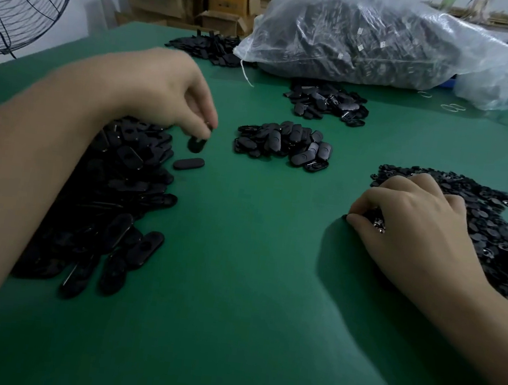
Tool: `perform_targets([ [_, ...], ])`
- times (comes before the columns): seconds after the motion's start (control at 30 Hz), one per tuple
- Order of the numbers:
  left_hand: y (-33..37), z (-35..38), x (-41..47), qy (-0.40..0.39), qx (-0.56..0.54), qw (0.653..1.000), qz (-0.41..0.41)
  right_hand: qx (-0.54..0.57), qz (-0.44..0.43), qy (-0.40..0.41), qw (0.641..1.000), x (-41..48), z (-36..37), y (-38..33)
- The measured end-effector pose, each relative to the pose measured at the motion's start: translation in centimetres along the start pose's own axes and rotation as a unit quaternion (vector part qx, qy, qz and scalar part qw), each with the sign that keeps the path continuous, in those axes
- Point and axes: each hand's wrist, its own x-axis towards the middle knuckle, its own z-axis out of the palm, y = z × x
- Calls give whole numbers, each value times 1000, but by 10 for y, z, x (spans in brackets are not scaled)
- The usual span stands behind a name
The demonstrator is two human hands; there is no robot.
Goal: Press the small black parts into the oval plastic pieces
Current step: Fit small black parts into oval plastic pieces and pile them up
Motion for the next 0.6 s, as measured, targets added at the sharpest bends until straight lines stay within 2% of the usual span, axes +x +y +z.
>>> perform_targets([
  [0.1,26,3,-12,-64,-174,982,38,3,-5,-1,1000,0,-2,-1],
  [0.27,55,53,-29,-114,-386,915,39,0,-15,-11,1000,-1,-3,-5],
  [0.47,59,106,-64,-90,-519,850,20,20,-30,-19,999,-3,-7,-4],
  [0.53,59,113,-72,-79,-529,844,27,33,-39,-12,999,-2,-4,-3],
  [0.6,60,120,-76,-47,-516,855,27,77,-58,8,995,-2,-2,-3],
])
